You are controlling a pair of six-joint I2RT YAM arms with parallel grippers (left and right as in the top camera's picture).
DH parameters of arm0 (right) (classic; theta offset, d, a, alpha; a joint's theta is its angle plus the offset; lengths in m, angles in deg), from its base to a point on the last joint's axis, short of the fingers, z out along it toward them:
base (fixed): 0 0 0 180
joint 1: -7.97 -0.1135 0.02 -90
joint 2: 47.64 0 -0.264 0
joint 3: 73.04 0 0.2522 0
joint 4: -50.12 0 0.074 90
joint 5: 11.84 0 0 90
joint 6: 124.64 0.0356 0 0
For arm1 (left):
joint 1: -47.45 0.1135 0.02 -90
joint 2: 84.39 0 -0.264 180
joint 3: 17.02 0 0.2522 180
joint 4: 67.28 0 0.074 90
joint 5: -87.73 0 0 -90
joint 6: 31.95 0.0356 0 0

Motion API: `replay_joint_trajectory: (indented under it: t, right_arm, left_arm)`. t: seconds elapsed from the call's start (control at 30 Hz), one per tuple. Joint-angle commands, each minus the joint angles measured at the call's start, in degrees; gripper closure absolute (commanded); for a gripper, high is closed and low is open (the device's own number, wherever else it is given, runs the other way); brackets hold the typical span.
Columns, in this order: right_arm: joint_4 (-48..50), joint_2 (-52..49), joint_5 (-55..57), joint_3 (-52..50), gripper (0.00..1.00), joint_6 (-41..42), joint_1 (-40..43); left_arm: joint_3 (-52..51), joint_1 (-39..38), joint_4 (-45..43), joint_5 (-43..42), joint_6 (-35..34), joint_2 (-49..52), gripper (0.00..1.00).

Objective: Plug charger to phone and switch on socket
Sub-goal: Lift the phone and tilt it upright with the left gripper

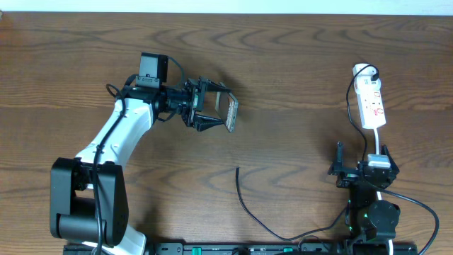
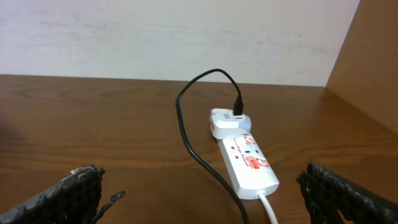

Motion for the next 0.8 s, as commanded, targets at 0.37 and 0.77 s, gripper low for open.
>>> replay_joint_trajectory:
  t: [0.37,0.77]
  right_arm:
    - [-0.22,0.09,0.09,-0.04,0.01,-0.76,0.13]
    - [-0.24,0.09,0.09,-0.04,0.01,-0.76,0.13]
  left_arm:
    - [1.77,-0.07,-4.17,-9.92,-6.73,0.09,0.93]
    - [1.77,-0.07,-4.17,-11.82,-6.71,0.09,0.93]
